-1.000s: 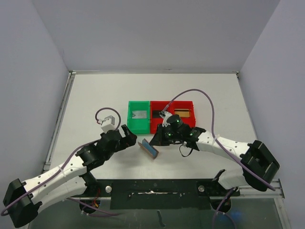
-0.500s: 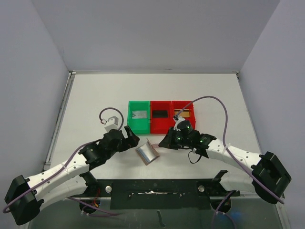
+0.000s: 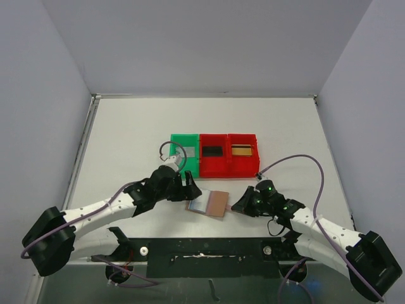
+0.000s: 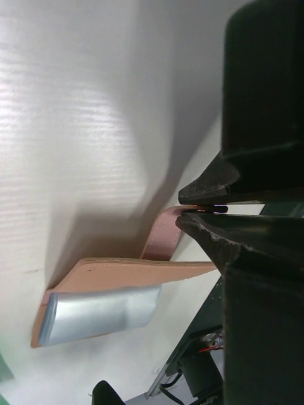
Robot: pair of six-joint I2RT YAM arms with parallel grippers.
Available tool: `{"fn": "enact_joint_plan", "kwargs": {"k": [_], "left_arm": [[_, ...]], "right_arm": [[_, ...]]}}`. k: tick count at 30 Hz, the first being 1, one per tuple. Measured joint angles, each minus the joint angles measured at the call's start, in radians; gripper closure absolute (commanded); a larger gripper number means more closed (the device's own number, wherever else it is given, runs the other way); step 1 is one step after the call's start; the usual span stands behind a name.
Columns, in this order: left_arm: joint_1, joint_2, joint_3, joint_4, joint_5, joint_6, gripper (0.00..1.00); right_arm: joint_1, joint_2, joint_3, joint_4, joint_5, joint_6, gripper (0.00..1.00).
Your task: Take the credit cards out of the card holder
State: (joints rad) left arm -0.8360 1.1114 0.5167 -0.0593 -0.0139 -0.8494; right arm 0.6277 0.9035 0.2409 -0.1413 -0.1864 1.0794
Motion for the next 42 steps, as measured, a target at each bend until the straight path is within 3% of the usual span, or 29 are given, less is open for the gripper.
{"fn": "enact_joint_plan", "kwargs": {"k": [7,18,24,31,42], "left_arm": [[-0.006,0.186,0.113,-0.019,0.087,0.035,0.38],[-0.020,0.292,0.151,-0.058,0.124,0.048,0.44],[-0.034,0.311,0.154,-0.064,0.143,0.047,0.57],[-0.065,0.339,0.181,-0.070,0.132,0.049,0.58],[-0.080,0.392,0.184,0.034,0.224,0.014,0.57]], "right_arm": [[-0.008,-0.057,-0.043,-0.005,0.006,0.034,0.94],[-0.013,0.000,-0.068,0.044,0.011,0.086,0.96],[-0.013,0.002,-0.066,0.042,0.021,0.093,0.94],[-0.013,0.002,-0.066,0.042,0.021,0.092,0.91],[-0.013,0.009,-0.056,0.047,0.010,0.092,0.72]]}}
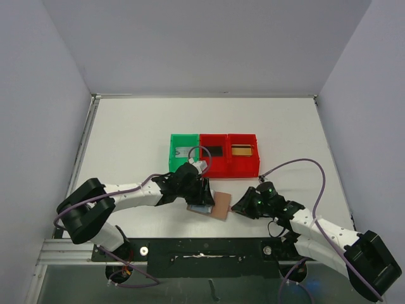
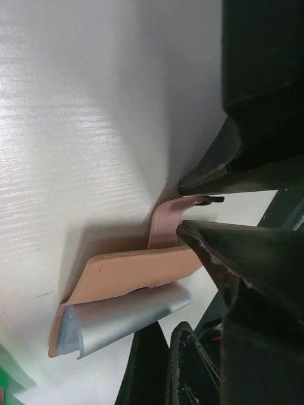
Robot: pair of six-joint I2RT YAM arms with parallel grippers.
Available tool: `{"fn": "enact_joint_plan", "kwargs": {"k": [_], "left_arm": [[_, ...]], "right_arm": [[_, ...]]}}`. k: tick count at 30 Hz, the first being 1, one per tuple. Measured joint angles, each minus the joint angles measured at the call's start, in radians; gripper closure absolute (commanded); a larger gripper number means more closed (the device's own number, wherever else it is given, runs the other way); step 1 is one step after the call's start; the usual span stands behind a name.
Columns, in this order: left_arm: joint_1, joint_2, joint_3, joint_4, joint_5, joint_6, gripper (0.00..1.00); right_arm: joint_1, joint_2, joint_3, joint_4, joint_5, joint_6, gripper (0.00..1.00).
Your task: Take the credit cards out of the card holder
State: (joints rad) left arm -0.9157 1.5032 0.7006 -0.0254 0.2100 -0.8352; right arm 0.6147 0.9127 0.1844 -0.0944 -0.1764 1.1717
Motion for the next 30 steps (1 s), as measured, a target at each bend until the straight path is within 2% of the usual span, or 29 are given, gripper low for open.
{"fn": "enact_joint_plan", "kwargs": {"k": [3,9,14,15,17,18,22,24,30], "left_arm": [[0.000,0.011,0.000,0.040,0.036,-0.010,0.57],[0.000,0.031,0.000,0.124,0.097,-0.031,0.57],[0.000,0.035,0.000,0.165,0.123,-0.048,0.57],[0.000,0.035,0.000,0.169,0.126,-0.048,0.57],[0.000,0.036,0.000,0.179,0.131,-0.049,0.57],[0.000,0.036,0.000,0.183,0.133,-0.049,0.57],[0.000,0.040,-0.001,0.200,0.141,-0.055,0.57],[0.000,0.043,-0.006,0.212,0.147,-0.062,0.58],[0.000,0.044,-0.028,0.222,0.150,-0.075,0.58]], "right_arm": [[0.000,-0.024,0.025,-0.068,0.016,-0.006,0.57],[0.000,-0.103,0.133,-0.246,0.076,-0.026,0.55],[0.000,-0.111,0.255,-0.317,0.110,-0.054,0.74],[0.000,-0.110,0.270,-0.314,0.110,-0.062,0.81],[0.000,-0.093,0.288,-0.297,0.106,-0.075,0.84],[0.000,-0.073,0.296,-0.286,0.104,-0.079,0.84],[0.000,0.043,0.329,-0.245,0.102,-0.086,0.67],[0.000,0.090,0.332,-0.216,0.094,-0.087,0.62],[0.002,0.219,0.370,-0.163,0.061,-0.103,0.64]]}}
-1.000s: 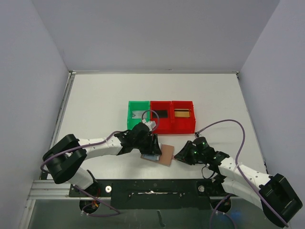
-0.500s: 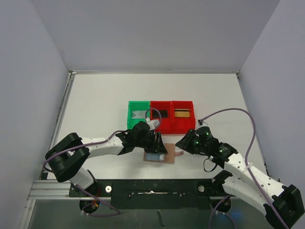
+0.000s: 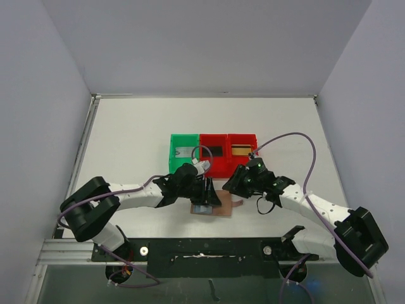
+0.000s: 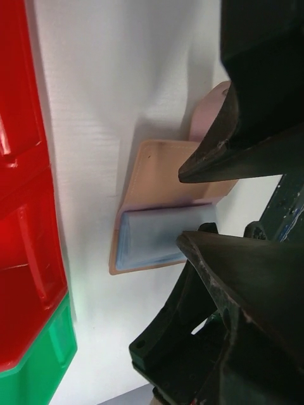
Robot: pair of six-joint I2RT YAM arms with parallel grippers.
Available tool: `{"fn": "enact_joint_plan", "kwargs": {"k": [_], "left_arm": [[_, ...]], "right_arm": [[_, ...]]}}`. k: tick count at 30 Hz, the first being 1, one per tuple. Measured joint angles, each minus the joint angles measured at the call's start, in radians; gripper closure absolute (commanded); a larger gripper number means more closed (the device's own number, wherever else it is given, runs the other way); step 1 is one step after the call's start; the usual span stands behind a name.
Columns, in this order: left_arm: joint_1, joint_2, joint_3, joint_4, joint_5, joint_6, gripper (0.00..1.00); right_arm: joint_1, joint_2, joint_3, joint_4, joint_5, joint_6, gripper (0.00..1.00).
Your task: Take the credit cards out of the card holder
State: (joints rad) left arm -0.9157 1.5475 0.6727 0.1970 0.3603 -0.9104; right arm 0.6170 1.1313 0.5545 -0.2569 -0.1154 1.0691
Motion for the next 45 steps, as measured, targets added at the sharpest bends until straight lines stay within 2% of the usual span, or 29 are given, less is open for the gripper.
{"fn": "enact_joint_plan", "kwargs": {"k": [5,8,13,17,20,27,34,37,41,45], "left_arm": [[0.000,-0.100,-0.064,-0.038,-0.073,-0.001,0.57],[0.000,-0.215,-0.096,-0.069,-0.153,-0.001,0.57],[0.001,-0.405,-0.122,-0.171,-0.335,-0.019,0.53],[0.008,-0.565,-0.155,-0.277,-0.496,-0.072,0.51],[0.018,-0.673,-0.177,-0.361,-0.603,-0.114,0.50],[0.027,-0.786,-0.197,-0.484,-0.731,-0.171,0.49],[0.029,-0.770,-0.197,-0.509,-0.747,-0.181,0.49],[0.029,-0.753,-0.197,-0.507,-0.742,-0.177,0.49],[0.032,-0.720,-0.197,-0.484,-0.715,-0.161,0.49],[0.034,-0.668,-0.197,-0.454,-0.672,-0.141,0.49]], "right_arm": [[0.006,0.080,0.008,0.083,-0.045,-0.014,0.65],[0.013,0.124,0.006,0.134,-0.072,-0.014,0.60],[0.058,0.204,0.027,0.142,-0.082,-0.036,0.38],[0.149,0.282,0.153,0.036,-0.012,-0.060,0.29],[0.201,0.349,0.277,-0.033,0.060,-0.069,0.26],[0.282,0.524,0.471,-0.191,0.195,-0.077,0.27],[0.331,0.629,0.542,-0.287,0.265,-0.079,0.41],[0.332,0.613,0.513,-0.255,0.262,-0.080,0.42],[0.301,0.535,0.394,-0.124,0.206,-0.071,0.38],[0.266,0.471,0.290,0.002,0.133,-0.055,0.38]]}}
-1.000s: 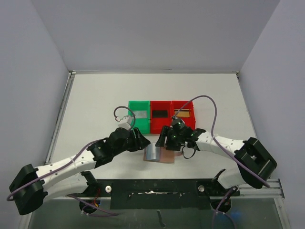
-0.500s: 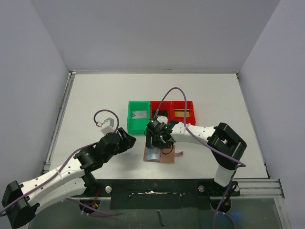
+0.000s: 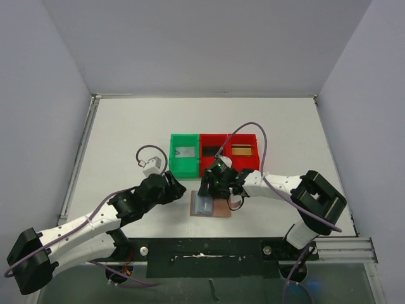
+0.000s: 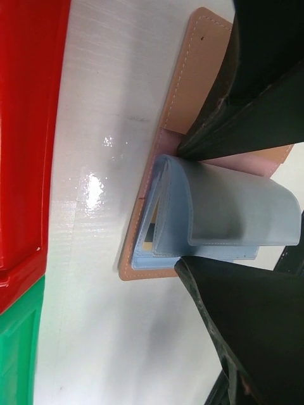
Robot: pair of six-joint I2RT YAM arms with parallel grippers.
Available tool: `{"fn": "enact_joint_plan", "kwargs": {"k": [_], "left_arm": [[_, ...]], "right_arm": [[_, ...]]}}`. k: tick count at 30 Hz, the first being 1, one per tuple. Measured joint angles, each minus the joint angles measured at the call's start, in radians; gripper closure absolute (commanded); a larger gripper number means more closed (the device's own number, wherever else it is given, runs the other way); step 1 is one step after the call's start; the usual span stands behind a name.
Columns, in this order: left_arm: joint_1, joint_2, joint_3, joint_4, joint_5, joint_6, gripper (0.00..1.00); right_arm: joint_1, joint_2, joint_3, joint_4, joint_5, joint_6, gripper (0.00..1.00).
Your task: Take the credit cards out of the card holder
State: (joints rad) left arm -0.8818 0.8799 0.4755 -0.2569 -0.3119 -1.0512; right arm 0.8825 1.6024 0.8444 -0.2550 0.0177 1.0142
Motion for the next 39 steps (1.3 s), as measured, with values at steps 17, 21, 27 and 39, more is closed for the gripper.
{"fn": "enact_joint_plan", "kwargs": {"k": [17,21,27,39], "left_arm": [[0.002,0.260,0.000,0.240,0.300,0.068,0.49],[0.002,0.302,0.000,0.268,0.346,0.069,0.49],[0.002,0.378,0.001,0.315,0.423,0.071,0.56],[0.001,0.433,0.001,0.454,0.562,0.077,0.60]], "right_arm": [[-0.064,-0.091,-0.195,0.273,-0.114,0.058,0.38],[-0.066,-0.094,-0.204,0.288,-0.118,0.067,0.38],[-0.066,-0.095,-0.208,0.293,-0.119,0.068,0.38],[-0.066,-0.112,-0.236,0.333,-0.119,0.076,0.34]]}}
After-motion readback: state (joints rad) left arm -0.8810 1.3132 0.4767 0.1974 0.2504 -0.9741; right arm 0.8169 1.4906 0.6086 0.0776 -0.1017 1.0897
